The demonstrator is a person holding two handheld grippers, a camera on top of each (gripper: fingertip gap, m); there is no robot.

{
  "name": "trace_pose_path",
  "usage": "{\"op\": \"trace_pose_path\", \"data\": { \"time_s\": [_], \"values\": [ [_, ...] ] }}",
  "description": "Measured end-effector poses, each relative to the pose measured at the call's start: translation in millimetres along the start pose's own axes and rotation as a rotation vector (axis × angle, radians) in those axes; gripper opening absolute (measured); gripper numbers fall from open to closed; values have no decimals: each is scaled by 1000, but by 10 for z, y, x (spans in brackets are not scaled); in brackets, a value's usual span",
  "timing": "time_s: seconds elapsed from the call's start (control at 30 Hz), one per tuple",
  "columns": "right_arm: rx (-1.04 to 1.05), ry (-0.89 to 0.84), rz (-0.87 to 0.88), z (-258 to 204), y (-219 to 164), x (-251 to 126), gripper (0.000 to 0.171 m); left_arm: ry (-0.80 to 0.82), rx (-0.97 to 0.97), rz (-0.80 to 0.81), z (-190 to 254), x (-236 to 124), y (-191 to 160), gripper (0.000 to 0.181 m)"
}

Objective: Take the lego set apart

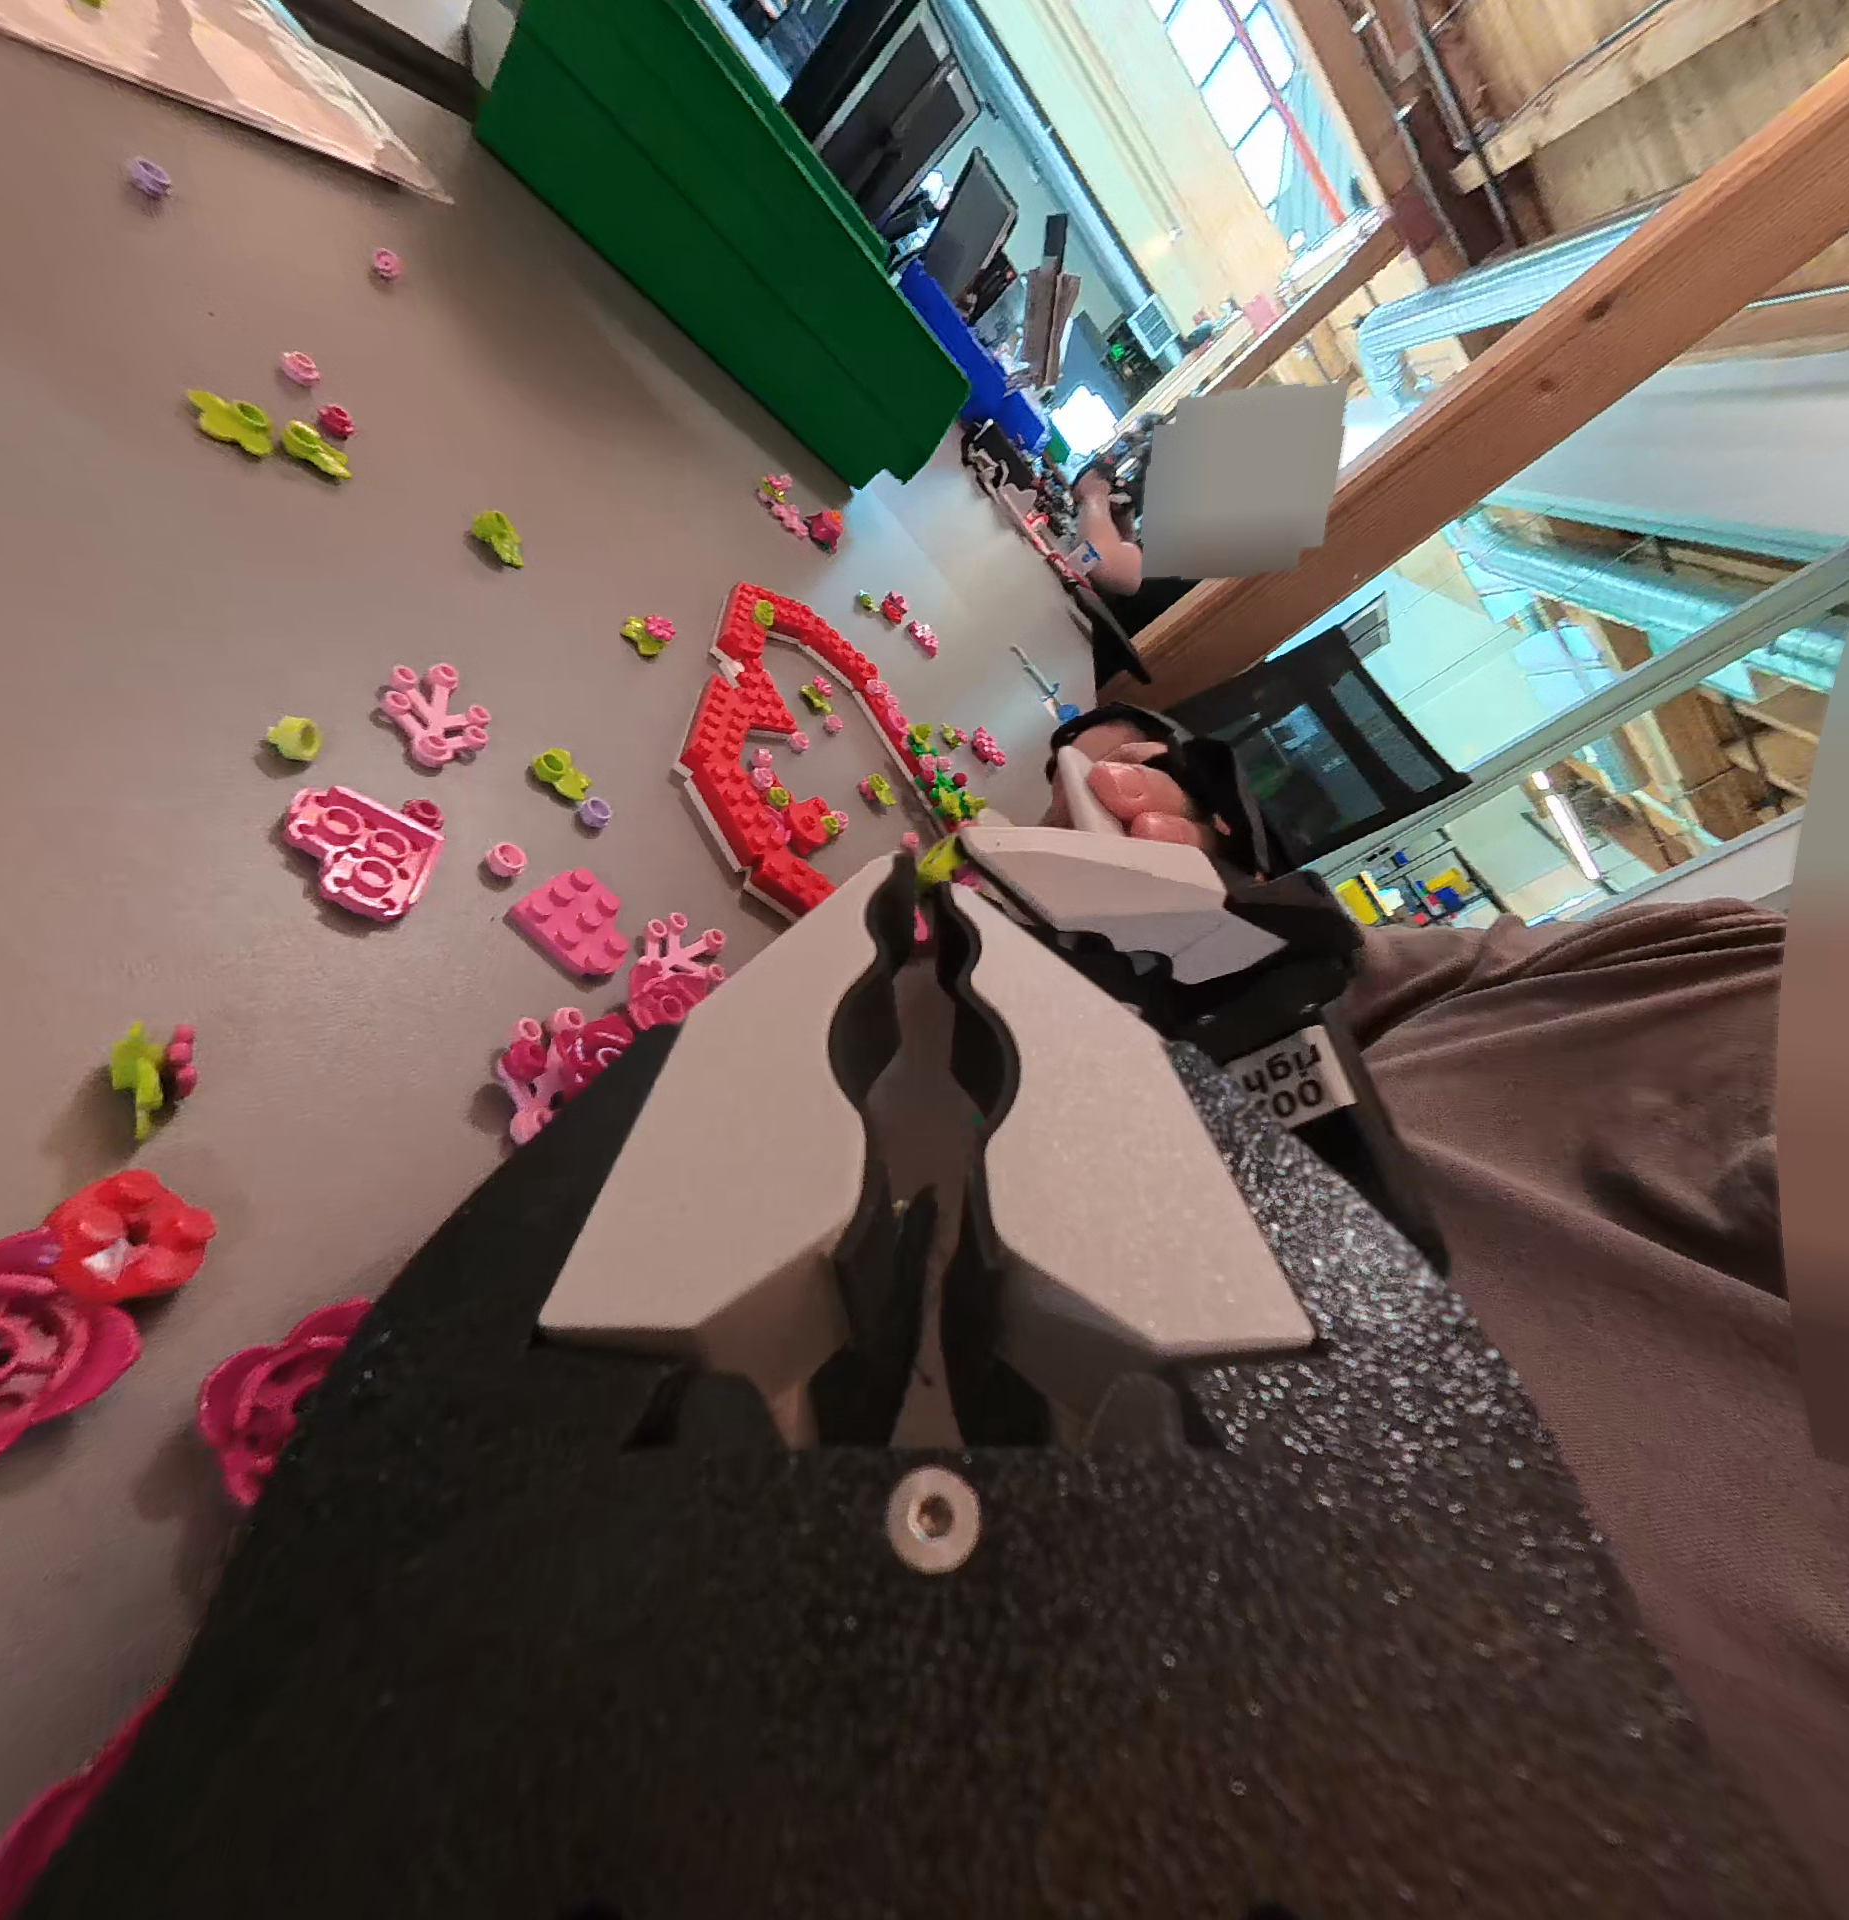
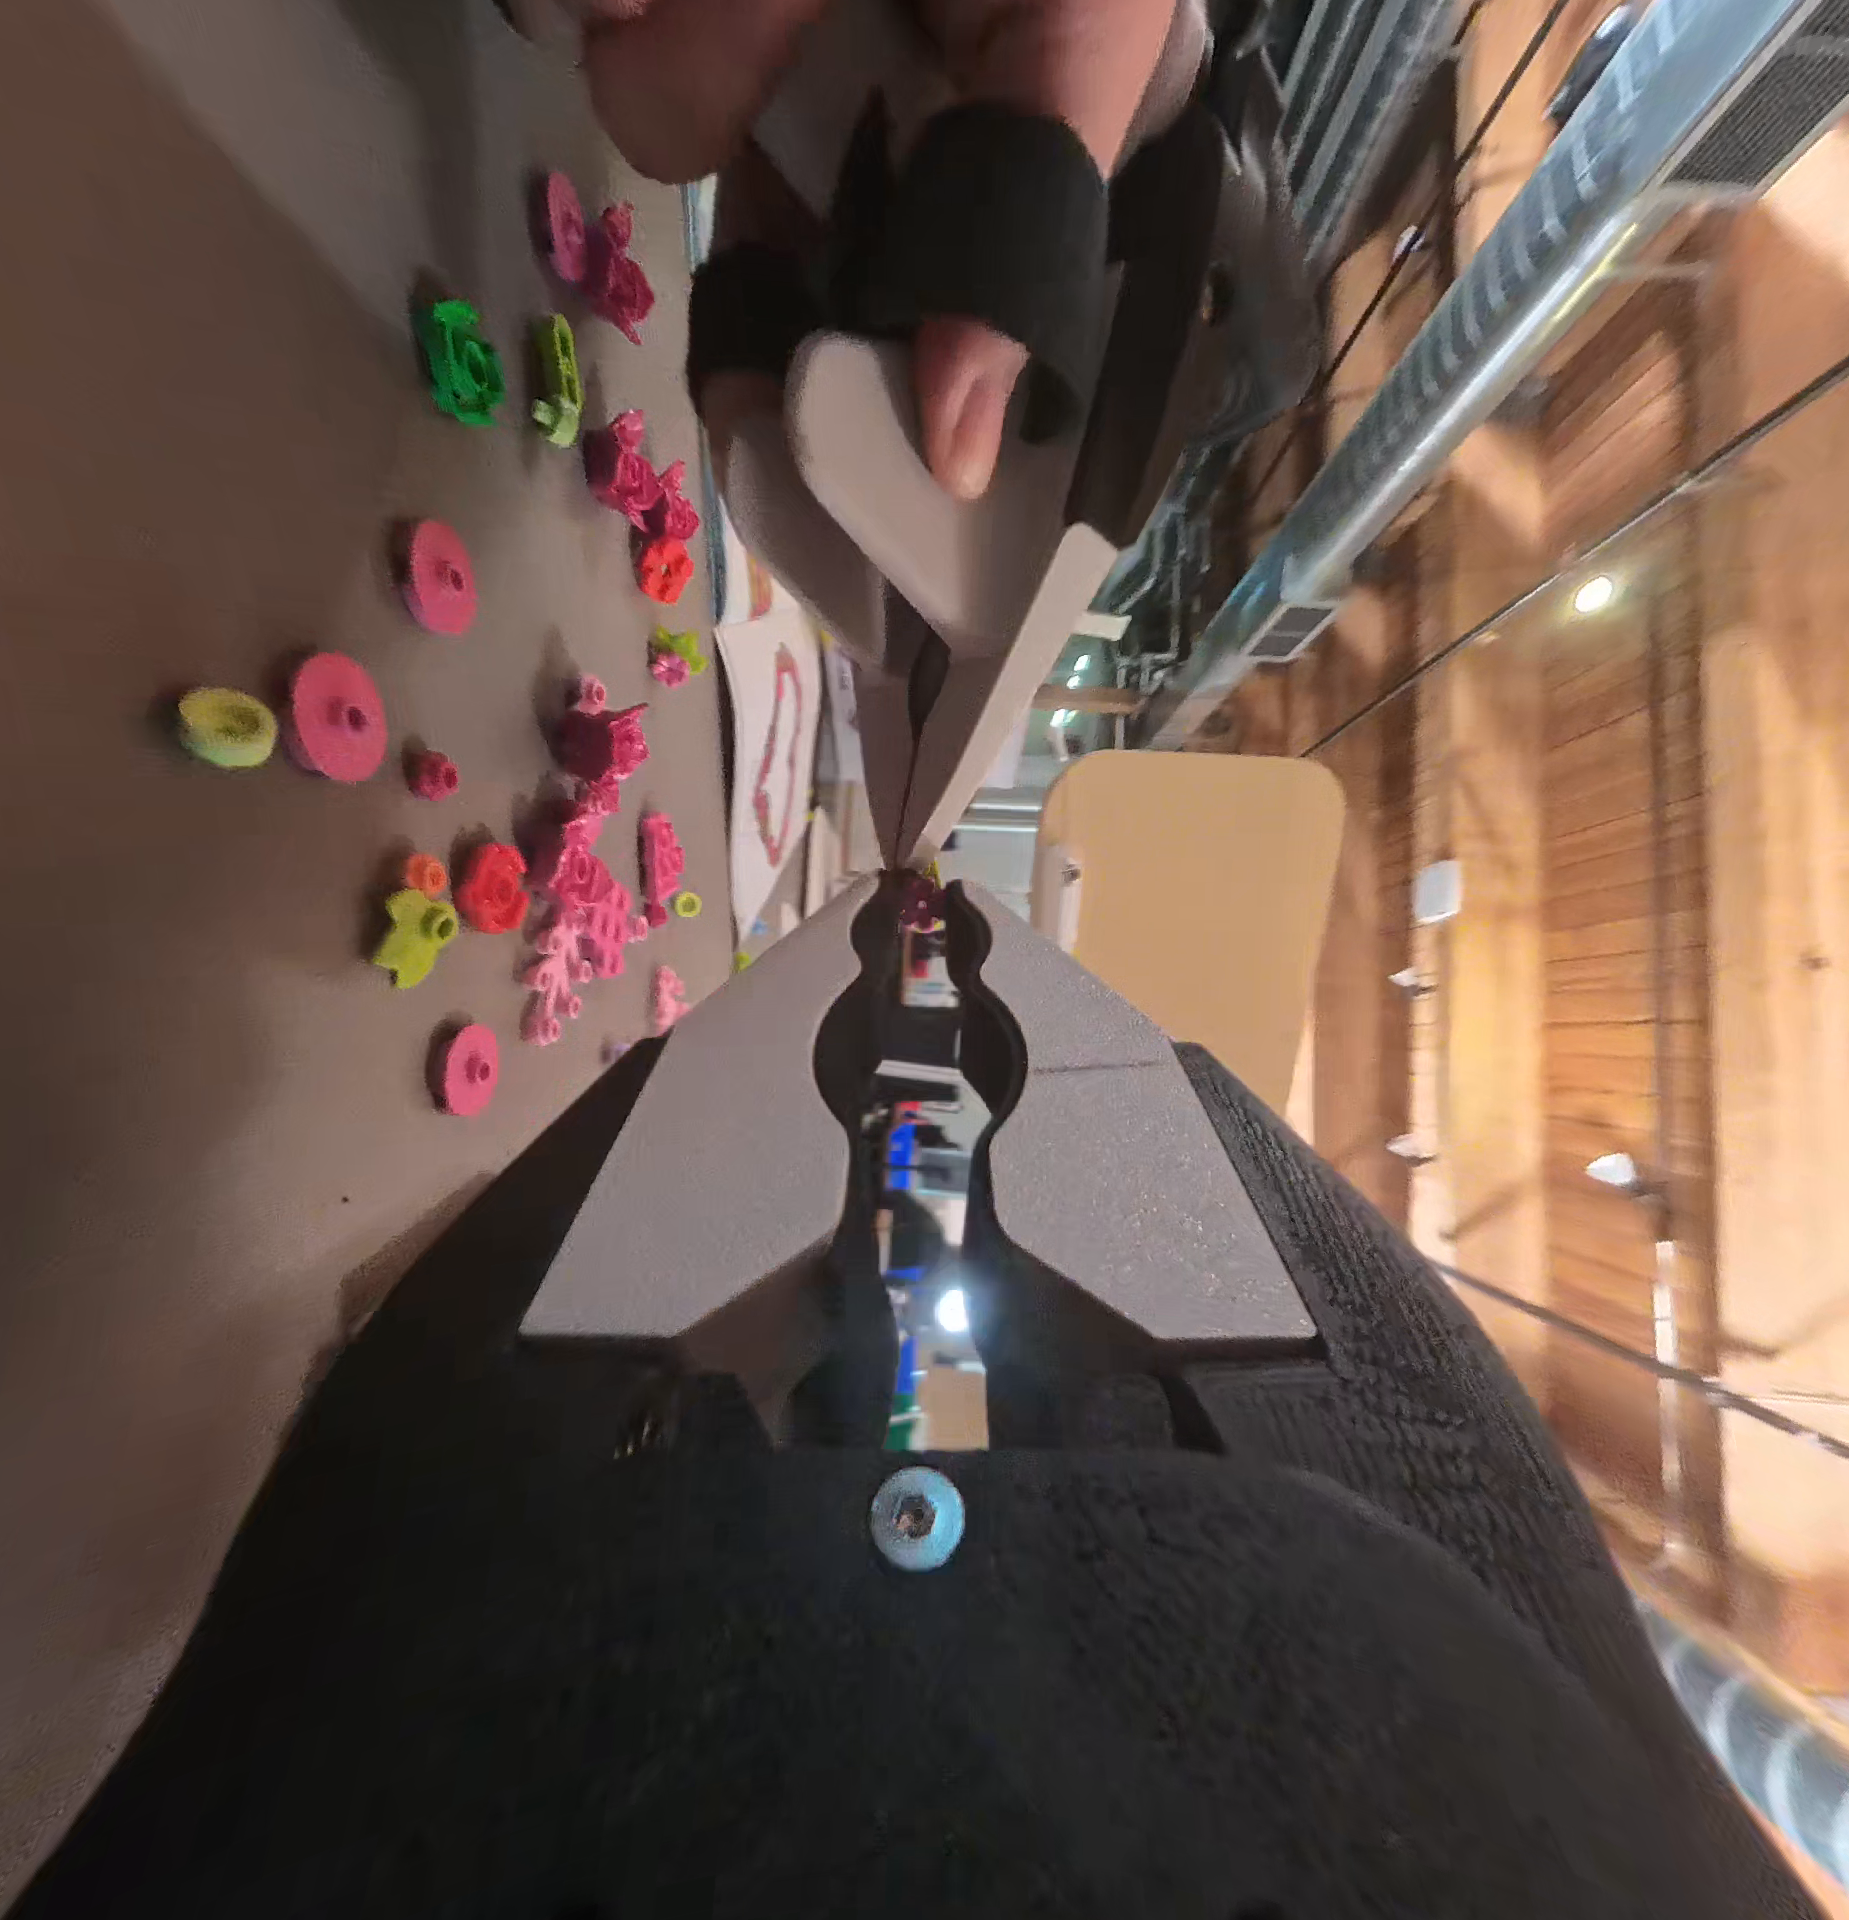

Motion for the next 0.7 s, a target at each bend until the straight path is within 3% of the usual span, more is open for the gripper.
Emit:
{"op": "trace_pose_path", "data": {
  "time_s": [0.17,0.37,0.53,0.6,0.7],
  "values": [
    [-12,-36,50,54,-17,-46,7,-92,-51,43,14,26,-9,0],
    [928,314,-43,275,-209,47,7,-64,60,29,125,42,52,0],
    [1386,540,-56,258,-350,98,7,-42,89,16,135,45,46,0],
    [1433,552,-25,263,-381,91,7,-61,82,23,151,64,54,0],
    [1162,470,-3,259,-334,55,7,-53,69,19,127,83,32,1]
  ]
}}
Point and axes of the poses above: each gripper's, where its closed fingertips meet, x out along the fingers, y out of its top, z = x × y across the jaws, the point moved 7 cm from there along -x, back along the fingers, and after that the axes turned 14 degrees about -y, right-handed, at the moved point
